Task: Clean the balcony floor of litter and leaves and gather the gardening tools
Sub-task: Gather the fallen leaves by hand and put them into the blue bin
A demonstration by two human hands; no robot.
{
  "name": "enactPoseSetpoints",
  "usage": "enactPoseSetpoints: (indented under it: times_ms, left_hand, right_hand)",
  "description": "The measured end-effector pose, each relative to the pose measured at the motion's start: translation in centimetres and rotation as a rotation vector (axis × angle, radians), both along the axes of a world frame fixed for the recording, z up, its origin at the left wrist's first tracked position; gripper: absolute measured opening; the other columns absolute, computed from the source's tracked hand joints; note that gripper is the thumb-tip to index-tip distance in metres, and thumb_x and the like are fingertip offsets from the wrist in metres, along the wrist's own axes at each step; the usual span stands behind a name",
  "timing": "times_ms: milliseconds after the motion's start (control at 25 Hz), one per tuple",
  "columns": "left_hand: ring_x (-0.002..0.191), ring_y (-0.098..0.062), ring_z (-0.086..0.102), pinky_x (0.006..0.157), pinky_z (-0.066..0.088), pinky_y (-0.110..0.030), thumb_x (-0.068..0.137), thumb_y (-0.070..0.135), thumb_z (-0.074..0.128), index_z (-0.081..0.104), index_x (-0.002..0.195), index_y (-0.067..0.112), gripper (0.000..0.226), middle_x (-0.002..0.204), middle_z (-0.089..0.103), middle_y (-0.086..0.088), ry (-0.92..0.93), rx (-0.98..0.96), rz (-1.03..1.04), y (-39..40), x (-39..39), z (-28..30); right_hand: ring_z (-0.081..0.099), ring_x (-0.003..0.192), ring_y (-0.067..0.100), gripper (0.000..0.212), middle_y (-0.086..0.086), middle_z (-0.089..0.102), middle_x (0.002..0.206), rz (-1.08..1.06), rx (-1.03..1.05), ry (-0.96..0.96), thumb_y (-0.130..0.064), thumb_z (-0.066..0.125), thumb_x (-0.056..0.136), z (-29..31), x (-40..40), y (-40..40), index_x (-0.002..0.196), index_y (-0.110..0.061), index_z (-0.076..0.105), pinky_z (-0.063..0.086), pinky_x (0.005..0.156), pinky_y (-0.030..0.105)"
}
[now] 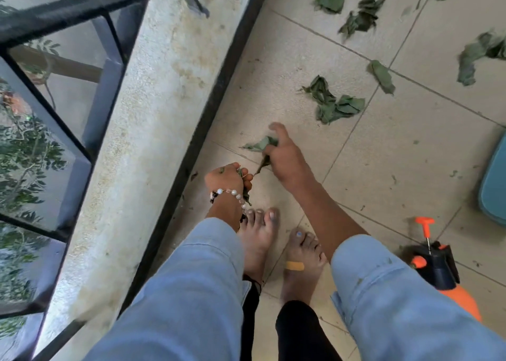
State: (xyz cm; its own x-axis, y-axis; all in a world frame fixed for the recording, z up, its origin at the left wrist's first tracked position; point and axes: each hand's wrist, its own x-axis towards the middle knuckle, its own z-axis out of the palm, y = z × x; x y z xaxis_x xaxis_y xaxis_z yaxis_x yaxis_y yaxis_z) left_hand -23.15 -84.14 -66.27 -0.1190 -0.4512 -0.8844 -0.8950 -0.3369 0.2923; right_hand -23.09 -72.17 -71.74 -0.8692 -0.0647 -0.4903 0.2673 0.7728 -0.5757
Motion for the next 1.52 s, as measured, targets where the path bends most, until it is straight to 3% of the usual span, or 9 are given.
enactPoseSetpoints:
  times_ms: [120,240,520,720,880,1000,1080,1360,1520]
  left_hand:
    - [0.049,-0.024,0.052,0.04,0.041,-0.02,0.097,-0.001,0.042,0.059,0.091,-0.002,0.017,0.068,0.058,-0.018,0.03,0.002,0.004,-0.8,-0.9,-0.2]
    - [0.053,-0.025,0.053,0.044,0.051,-0.026,0.098,-0.002,0.043,0.057,0.09,-0.004,0.015,0.068,0.056,-0.018,0.043,0.057,0.065,-1.3,-1.5,0.4]
    - [0.078,-0.021,0.059,0.059,0.049,-0.018,0.1,0.003,0.039,0.064,0.114,0.0,0.029,0.096,0.064,-0.009,0.089,0.128,0.051,4.2,-0.1,5.4]
    - [0.085,-0.027,0.068,0.081,0.056,-0.037,0.096,0.05,0.046,0.073,0.087,0.003,0.055,0.089,0.074,-0.012,-0.033,0.299,0.063,8.0,-0.5,11.3]
    - [0.071,-0.023,0.069,0.071,0.058,-0.034,0.086,0.036,0.068,0.064,0.069,0.004,0.037,0.069,0.071,-0.01,-0.034,0.038,-0.158,7.1,-4.0,13.0]
    - [0.039,-0.017,0.055,0.044,0.046,-0.023,0.088,0.03,0.068,0.064,0.069,-0.003,0.038,0.048,0.064,-0.005,-0.016,0.01,-0.226,6.7,-7.5,12.6]
    - [0.037,-0.016,0.047,0.046,0.041,-0.023,0.087,0.031,0.069,0.066,0.068,0.001,0.036,0.054,0.065,-0.007,-0.002,0.056,-0.286,6.4,-9.5,11.1]
    - [0.059,-0.021,0.061,0.066,0.054,-0.032,0.086,0.027,0.069,0.065,0.063,0.013,0.027,0.061,0.065,-0.004,-0.03,0.101,-0.581,5.3,-13.1,3.8]
    - [0.057,-0.027,0.06,0.068,0.058,-0.046,0.089,0.002,0.062,0.065,0.073,-0.002,0.017,0.067,0.063,-0.018,-0.05,0.257,-0.359,4.9,-13.7,2.7]
  right_hand:
    - [0.049,0.105,0.024,0.038,0.011,0.042,0.142,0.355,0.199,0.117,-0.006,0.056,0.088,0.1,-0.4,-1.6,0.126,-0.008,0.056,0.045,0.089,0.041]
    - [0.053,0.105,0.031,0.022,0.013,0.062,0.119,0.495,0.321,0.223,-0.002,0.063,0.085,-0.9,-0.4,-0.5,0.106,0.0,0.067,0.049,0.08,0.035]
    - [0.065,0.068,0.011,0.026,0.0,0.071,0.078,-0.451,-0.325,-0.066,-0.005,0.079,0.071,9.6,1.2,1.8,0.092,-0.015,0.07,0.049,0.063,0.015]
    - [0.061,0.077,0.02,0.02,0.008,0.069,0.086,0.019,-0.143,0.007,-0.006,0.061,0.083,16.9,2.7,3.1,0.099,-0.012,0.072,0.038,0.065,0.022]
    - [0.038,0.127,0.023,0.037,-0.002,0.054,0.136,0.267,-0.331,-0.185,-0.002,0.054,0.088,19.2,0.2,6.1,0.112,-0.025,0.07,0.028,0.106,0.038]
    - [0.05,0.118,0.009,0.036,-0.011,0.062,0.124,-0.284,-0.479,-0.148,-0.003,0.058,0.09,17.7,-3.3,9.1,0.097,-0.035,0.073,0.035,0.106,0.025]
    - [0.064,0.101,0.018,0.029,0.004,0.07,0.106,-0.514,-0.205,-0.011,0.004,0.057,0.086,13.9,-5.6,10.1,0.099,-0.015,0.074,0.045,0.091,0.017]
    - [0.009,0.142,0.043,0.059,0.011,0.0,0.159,0.292,0.404,-0.103,-0.001,0.04,0.094,1.9,-8.8,8.2,0.148,-0.019,0.024,0.036,0.106,0.048]
    - [0.05,0.115,0.037,0.041,0.02,0.055,0.124,0.433,0.48,0.022,-0.005,0.035,0.084,-0.2,-8.3,8.4,0.111,-0.001,0.064,0.051,0.089,0.035]
